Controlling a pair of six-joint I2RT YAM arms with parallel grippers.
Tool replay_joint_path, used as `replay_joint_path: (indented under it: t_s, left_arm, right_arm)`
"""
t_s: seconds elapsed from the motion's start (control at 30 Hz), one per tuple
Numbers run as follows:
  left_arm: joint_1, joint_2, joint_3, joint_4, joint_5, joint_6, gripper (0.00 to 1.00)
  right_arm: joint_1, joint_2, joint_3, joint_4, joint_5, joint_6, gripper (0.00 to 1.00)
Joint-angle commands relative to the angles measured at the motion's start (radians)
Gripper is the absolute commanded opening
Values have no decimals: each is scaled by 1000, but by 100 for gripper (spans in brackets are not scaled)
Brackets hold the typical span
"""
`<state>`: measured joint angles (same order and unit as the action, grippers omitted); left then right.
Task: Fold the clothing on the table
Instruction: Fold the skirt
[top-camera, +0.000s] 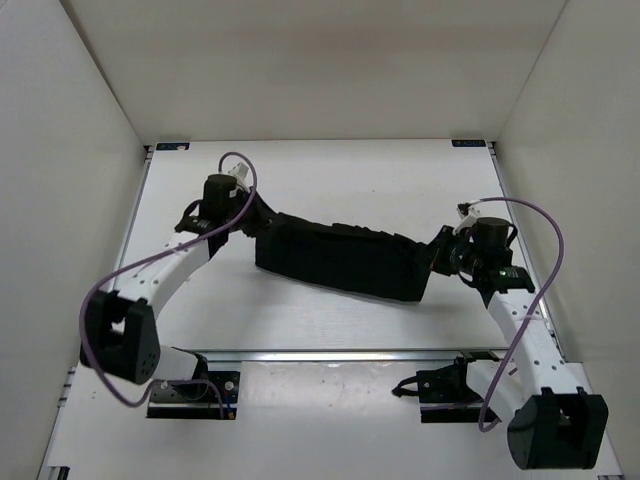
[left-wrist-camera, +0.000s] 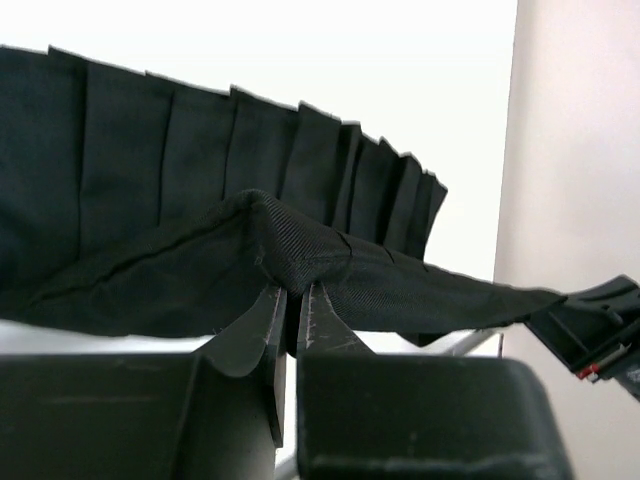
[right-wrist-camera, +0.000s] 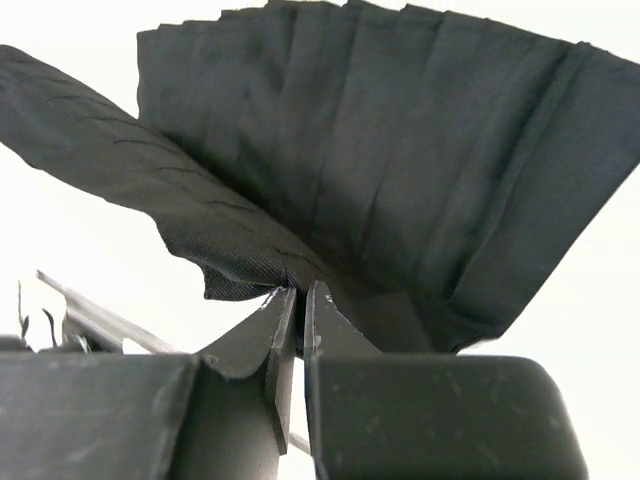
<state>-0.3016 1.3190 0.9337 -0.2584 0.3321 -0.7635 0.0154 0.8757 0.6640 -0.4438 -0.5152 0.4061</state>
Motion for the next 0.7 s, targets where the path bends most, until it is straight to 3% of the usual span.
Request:
replay_joint_path:
  t_s: [0.0,0.13,0.2,0.23,0.3,0.33,0.4,0.57,0.67]
  left_arm:
    - [36,109,99,91,-54,43,1]
    - [47,259,169,102,-33,46,4]
    - [50,298,174,119,-27,32,11]
    - [59,318,166,149,-22,26,26]
    - [62,345,154,198,-4,-2,80]
    - [73,368,151,226,4,-14,83]
    - [88,375,149,248,40,-19,81]
    - [88,267,140,150,-10,56,76]
    - [76,197,82,73,-36,113,76]
  right_arm:
    - [-43,67,-6,129,85,51,0]
    - [-25,196,49,143,132,59,0]
    - [-23,274,72,145,176,68,1]
    - [-19,311,80,155,184,76,0]
    - [-29,353,91,178,188,83,3]
    - [-29,383,98,206,199,83,21]
    - [-20,408,117,232,234,63,37]
    - [8,341,137,229,320,40,56]
    - [0,276,125,157,346,62,58]
